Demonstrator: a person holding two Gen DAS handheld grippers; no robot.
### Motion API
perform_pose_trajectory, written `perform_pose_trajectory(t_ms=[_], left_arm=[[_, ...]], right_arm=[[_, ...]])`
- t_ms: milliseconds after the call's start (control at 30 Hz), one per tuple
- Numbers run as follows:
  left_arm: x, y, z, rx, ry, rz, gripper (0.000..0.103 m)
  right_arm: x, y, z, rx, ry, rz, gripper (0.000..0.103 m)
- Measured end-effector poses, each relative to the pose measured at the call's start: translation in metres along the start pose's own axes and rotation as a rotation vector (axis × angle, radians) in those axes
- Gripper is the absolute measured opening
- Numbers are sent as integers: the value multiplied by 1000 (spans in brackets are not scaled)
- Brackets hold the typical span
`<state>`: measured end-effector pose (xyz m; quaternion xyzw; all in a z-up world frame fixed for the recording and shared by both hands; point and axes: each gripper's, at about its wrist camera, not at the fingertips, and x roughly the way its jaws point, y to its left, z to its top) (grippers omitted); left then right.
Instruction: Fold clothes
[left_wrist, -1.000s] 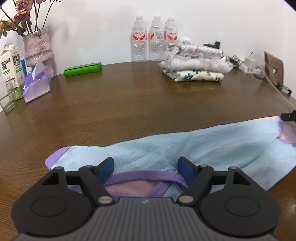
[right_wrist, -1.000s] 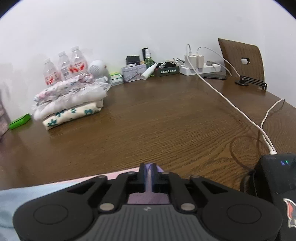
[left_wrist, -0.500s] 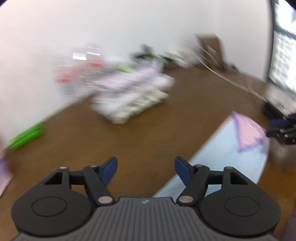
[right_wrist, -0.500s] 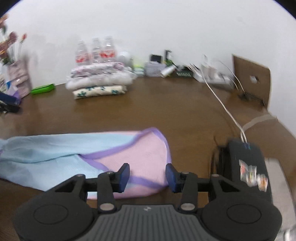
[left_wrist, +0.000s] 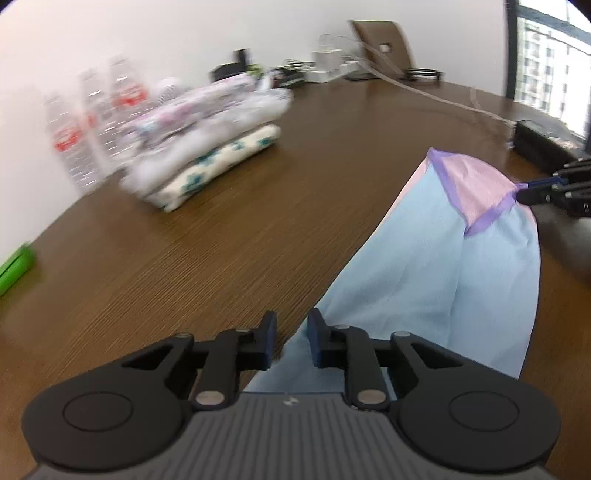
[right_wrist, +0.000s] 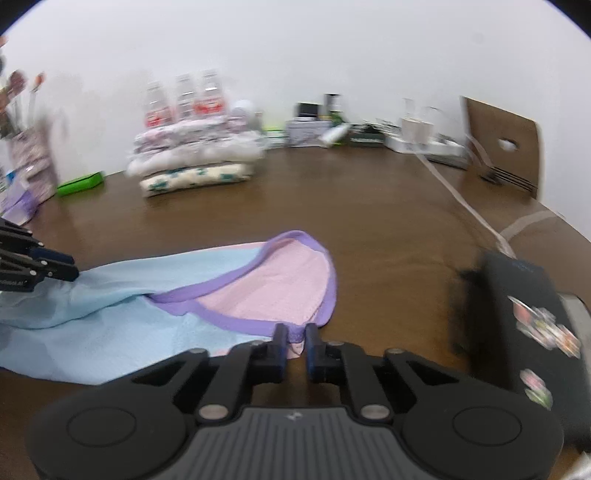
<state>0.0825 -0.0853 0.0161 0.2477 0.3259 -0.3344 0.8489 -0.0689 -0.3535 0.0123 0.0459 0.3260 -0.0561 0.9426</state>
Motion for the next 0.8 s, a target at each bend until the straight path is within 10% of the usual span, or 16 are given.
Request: perform_pose_trajectory(t_ms=[367, 500, 667, 800], left_arm=[[-85, 82, -110, -319, 65, 324, 17], [-116, 111, -135, -545, 107, 442, 21], [-187, 132, -150, -658, -51, 460, 60], [-203, 151, -185, -717, -12, 518, 64]], right_arm=[[116, 158, 94, -312, 94, 330, 4], [175, 242, 136, -459, 80, 308, 4], [190, 285, 147, -482, 89, 275, 4], [156, 286, 121, -426, 110, 352, 7]])
